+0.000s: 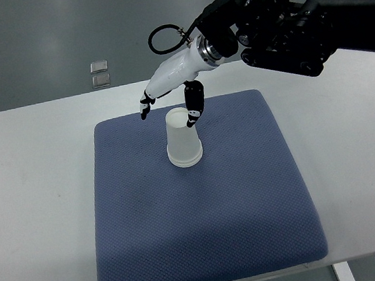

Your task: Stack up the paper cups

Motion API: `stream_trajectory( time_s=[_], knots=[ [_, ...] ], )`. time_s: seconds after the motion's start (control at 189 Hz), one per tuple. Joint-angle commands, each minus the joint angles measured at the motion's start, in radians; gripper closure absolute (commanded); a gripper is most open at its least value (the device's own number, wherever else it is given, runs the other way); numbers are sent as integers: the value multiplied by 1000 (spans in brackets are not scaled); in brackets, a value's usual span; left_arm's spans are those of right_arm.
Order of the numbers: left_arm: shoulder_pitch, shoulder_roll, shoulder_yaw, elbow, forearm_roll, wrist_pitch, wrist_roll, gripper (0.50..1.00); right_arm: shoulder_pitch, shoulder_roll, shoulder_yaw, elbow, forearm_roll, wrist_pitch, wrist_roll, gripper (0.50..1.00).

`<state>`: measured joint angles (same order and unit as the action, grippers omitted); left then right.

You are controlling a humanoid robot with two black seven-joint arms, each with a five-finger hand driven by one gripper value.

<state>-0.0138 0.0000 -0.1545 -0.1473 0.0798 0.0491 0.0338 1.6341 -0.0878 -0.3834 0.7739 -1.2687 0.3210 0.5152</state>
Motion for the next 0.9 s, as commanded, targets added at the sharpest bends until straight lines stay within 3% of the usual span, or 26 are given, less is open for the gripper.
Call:
stream_trajectory(
  time_s=[0.0, 0.286, 0.62, 0.895],
  knots=[
    [0, 0, 0, 0, 0, 0, 0, 500, -5, -1, 1, -1, 0, 0, 0, 621],
    [0, 0, 0, 0, 0, 0, 0, 500, -33, -15, 12, -31, 2, 0, 0, 603],
    [0, 0, 0, 0, 0, 0, 0, 500, -200, -116, 211, -255, 133, 1, 2, 599],
    [0, 0, 0, 0, 0, 0, 0, 500, -333, -145, 376, -335, 394, 0, 0, 599]
  ],
)
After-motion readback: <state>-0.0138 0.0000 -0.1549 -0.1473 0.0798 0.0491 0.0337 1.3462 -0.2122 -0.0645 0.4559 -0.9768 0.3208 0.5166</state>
